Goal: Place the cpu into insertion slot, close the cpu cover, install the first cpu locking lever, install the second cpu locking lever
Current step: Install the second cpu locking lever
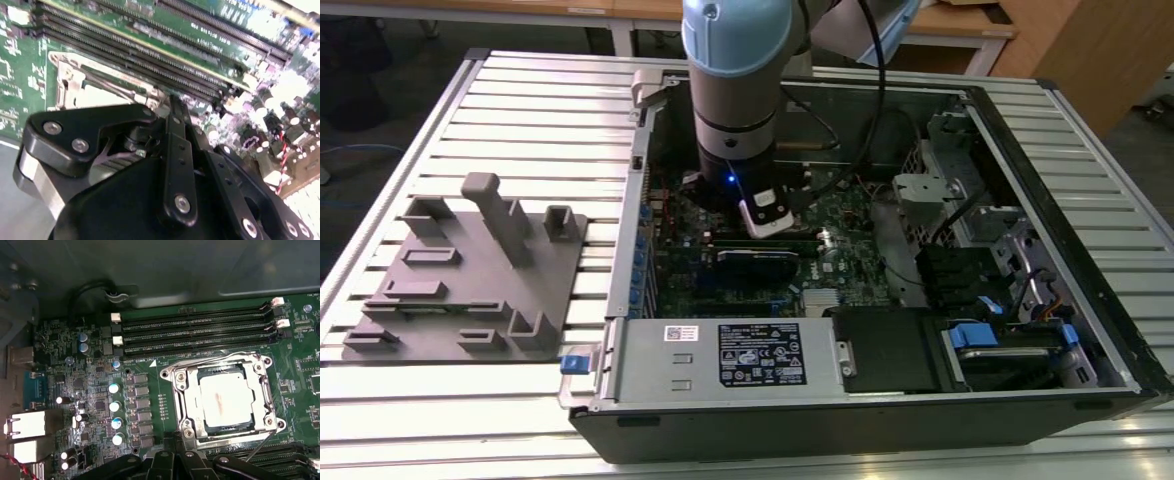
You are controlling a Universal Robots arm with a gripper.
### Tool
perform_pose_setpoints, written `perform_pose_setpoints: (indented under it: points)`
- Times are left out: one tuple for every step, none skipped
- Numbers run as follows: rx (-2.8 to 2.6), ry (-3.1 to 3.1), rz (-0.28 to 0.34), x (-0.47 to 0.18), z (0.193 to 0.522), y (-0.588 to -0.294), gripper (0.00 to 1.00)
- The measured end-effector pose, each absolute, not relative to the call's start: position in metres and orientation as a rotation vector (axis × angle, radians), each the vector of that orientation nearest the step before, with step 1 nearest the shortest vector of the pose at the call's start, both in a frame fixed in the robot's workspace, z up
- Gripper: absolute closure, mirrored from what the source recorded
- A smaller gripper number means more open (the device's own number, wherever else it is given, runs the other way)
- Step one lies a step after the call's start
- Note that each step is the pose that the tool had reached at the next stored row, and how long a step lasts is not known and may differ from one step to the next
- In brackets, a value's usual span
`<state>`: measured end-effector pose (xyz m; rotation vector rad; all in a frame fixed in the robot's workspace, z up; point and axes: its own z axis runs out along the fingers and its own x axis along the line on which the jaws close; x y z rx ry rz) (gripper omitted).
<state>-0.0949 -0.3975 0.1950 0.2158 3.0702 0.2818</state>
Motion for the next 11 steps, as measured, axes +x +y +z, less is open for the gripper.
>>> perform_pose_setpoints:
  points:
    - [0.216,3.07,0.282,-0.095,0.195,-0.398,0.9]
    - [0.216,3.071,0.281,-0.095,0.196,-0.398,0.9]
    - [0.216,3.071,0.281,-0.095,0.197,-0.398,0.9]
    - [0.216,3.07,0.282,-0.095,0.198,-0.398,0.9]
    - [0.216,3.07,0.282,-0.095,0.2,-0.398,0.9]
    - [0.216,3.07,0.281,-0.095,0.201,-0.398,0.9]
    - [0.216,3.071,0.281,-0.095,0.203,-0.398,0.9]
    - [0.216,3.07,0.282,-0.095,0.205,-0.398,0.9]
    - [0.216,3.071,0.281,-0.095,0.208,-0.398,0.9]
    - [0.216,3.071,0.281,-0.095,0.21,-0.398,0.9]
    - [0.216,3.071,0.281,-0.095,0.212,-0.398,0.9]
